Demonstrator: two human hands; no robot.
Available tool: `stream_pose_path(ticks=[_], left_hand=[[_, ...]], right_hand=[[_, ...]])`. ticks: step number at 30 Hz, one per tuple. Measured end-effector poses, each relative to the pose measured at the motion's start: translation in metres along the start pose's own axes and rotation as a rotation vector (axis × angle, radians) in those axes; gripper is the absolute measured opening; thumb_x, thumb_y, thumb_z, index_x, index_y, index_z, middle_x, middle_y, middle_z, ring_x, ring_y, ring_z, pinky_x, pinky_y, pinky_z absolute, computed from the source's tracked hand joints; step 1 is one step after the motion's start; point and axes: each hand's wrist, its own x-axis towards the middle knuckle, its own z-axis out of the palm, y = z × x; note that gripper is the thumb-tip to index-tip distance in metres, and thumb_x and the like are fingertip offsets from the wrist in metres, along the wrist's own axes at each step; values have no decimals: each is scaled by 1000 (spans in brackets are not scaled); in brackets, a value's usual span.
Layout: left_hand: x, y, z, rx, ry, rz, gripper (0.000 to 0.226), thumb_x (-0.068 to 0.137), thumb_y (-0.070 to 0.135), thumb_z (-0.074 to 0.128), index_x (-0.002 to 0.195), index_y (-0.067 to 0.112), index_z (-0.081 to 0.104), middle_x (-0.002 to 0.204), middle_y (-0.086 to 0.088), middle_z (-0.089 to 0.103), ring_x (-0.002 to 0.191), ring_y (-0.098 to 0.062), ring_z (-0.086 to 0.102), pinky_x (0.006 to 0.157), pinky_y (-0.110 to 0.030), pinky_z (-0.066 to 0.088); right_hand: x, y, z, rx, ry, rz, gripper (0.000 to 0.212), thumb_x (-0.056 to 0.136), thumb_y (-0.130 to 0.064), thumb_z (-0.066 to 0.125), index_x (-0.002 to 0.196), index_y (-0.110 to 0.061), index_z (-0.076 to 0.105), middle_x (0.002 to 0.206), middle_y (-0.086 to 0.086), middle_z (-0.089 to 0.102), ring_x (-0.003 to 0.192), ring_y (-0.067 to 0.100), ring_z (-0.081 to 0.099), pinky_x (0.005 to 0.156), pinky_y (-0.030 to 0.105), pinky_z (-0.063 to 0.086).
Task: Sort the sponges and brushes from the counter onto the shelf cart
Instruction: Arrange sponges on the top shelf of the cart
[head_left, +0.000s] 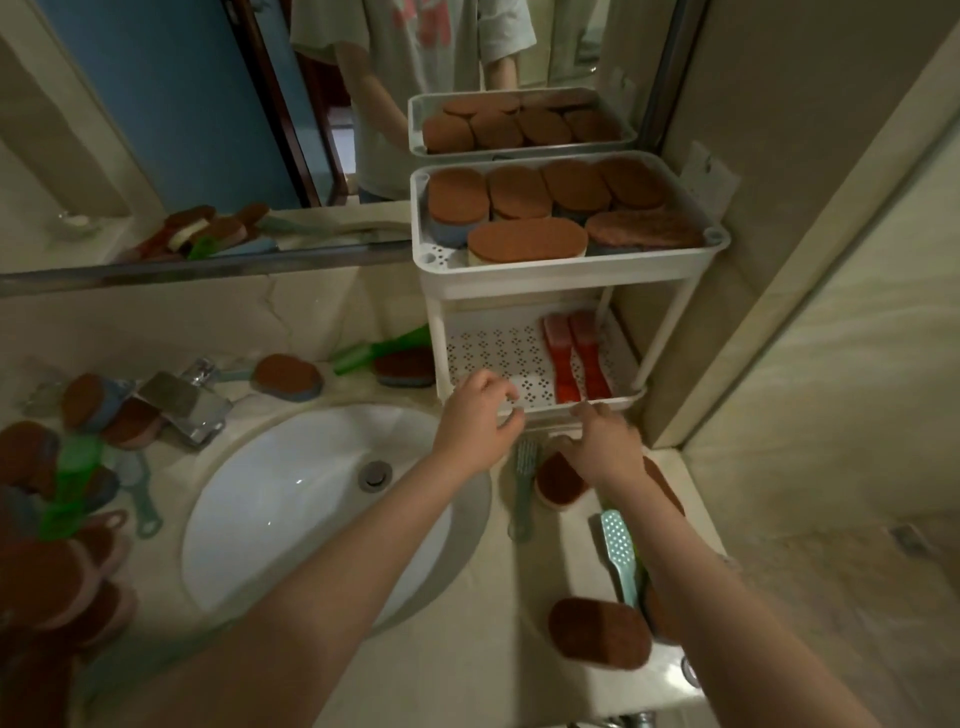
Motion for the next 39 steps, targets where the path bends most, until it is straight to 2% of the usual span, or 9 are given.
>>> stream_pose_path(ticks=[5,9,13,17,21,25,33,36,39], left_hand=[[-9,-29,30,-136,-347,-357,38,86,30,62,119,12,56,131,-9,46,121,-24,46,103,-32,38],[-16,-41,39,-184,-403,-448,39,86,32,62,118,11,56,134,-10,45,121,-25,47,101,-34,40],[-16,-44,43,-210,-394,-485,42,86,31,61,122,10,55,134,-11,46,121,-25,47,99,-34,40],[-15,-41,44,-257,-393,-505,45,86,30,62,126,11,53,135,-9,46,123,-23,47,98,-31,38],[-12,-33,39,-369,-420,-504,52,84,27,65,132,16,48,138,-4,46,124,-20,45,97,-29,39],[-9,-27,32,-513,-505,-474,65,78,25,73,136,18,44,138,0,47,125,-20,47,103,-31,40],[-17,-36,14,-662,-538,-552,54,85,30,66,132,15,45,125,-8,59,108,-24,62,93,-41,52],[-29,-54,6,-597,-505,-636,55,87,33,63,133,16,39,128,-5,53,110,-23,57,88,-35,51],[-41,-72,1,-539,-472,-698,49,88,33,62,128,15,40,125,-6,53,108,-23,55,82,-31,48]], right_hand=[[3,6,25,-241,-313,71,102,77,-68,56,153,-18,9,158,10,19,147,30,11,116,59,0],[9,7,36,-333,-379,72,106,72,-73,55,152,-17,13,155,12,24,146,31,11,115,62,-2],[5,2,41,-246,-234,28,108,66,-65,69,150,-21,17,149,14,28,140,34,25,113,61,7],[-1,1,41,-1,-112,0,86,71,-37,77,142,-20,30,135,12,35,124,35,38,102,49,40],[1,4,27,334,20,-42,54,75,-11,74,124,-14,53,121,7,45,115,28,46,95,35,44],[2,-6,7,595,86,-75,32,75,-9,76,103,-15,62,100,0,47,91,16,49,80,24,41],[1,-33,2,928,116,-57,14,86,-12,66,98,-16,62,96,2,62,89,17,57,81,26,48],[-3,-26,26,644,50,134,16,93,-21,55,103,-10,62,102,9,67,95,27,61,82,34,46],[-17,-22,56,231,-229,262,29,93,-34,48,108,-10,57,112,13,64,103,30,60,82,33,48]])
